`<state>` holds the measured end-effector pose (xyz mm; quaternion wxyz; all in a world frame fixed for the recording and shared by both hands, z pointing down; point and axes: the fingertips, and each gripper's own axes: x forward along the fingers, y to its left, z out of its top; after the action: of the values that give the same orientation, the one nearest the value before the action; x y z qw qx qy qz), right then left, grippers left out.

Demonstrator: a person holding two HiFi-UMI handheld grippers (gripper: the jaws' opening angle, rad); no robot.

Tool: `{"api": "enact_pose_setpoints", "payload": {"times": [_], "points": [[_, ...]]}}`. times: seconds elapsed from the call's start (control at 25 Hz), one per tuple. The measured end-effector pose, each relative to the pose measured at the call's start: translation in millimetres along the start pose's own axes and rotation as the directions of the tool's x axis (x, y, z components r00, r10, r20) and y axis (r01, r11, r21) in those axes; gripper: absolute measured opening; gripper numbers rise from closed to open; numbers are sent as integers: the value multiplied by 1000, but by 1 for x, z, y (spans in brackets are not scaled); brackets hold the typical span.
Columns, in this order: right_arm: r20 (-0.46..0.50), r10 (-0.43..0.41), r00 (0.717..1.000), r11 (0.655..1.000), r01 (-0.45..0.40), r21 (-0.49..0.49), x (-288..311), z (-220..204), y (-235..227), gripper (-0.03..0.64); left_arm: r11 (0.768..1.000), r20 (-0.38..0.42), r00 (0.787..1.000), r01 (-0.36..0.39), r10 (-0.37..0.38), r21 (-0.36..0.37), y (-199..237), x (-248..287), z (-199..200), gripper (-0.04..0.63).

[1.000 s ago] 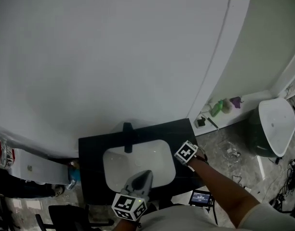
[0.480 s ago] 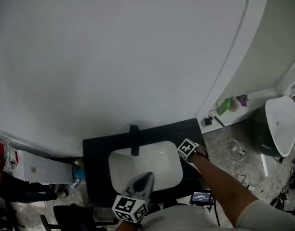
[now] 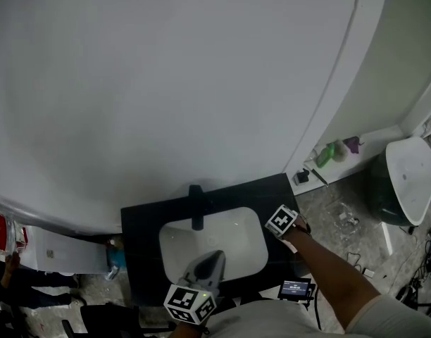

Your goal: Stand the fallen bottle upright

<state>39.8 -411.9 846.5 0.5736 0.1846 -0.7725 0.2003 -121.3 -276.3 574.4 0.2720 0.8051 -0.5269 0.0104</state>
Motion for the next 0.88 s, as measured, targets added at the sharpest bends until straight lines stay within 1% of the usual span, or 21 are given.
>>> {"api": "enact_pose_setpoints", "payload": {"times": [0.16,0.32,0.44,0.64,0.8,0.88], "points": [[92,-21,996,999,18,32,-31,3,-4,170,1000,6,1000,16,-16,9,-4,0,4,6],[219,-78,973,996,69,47,-66,11,-13,172,999,16,999,37,-37,29,-11,0,13,6],[306,-113,945,993,97,64,-87,10,-17,172,998,19,998,52,-53,47,-17,-1,19,6],[424,-177,888,984,148,102,-118,10,-20,172,994,14,997,81,-82,79,-28,1,28,6],[489,-222,843,974,170,150,-135,8,-23,172,990,8,995,98,-100,99,-36,1,34,6],[500,-238,832,970,178,165,-140,1,-21,172,988,7,994,109,-111,110,-41,4,36,6]]}}
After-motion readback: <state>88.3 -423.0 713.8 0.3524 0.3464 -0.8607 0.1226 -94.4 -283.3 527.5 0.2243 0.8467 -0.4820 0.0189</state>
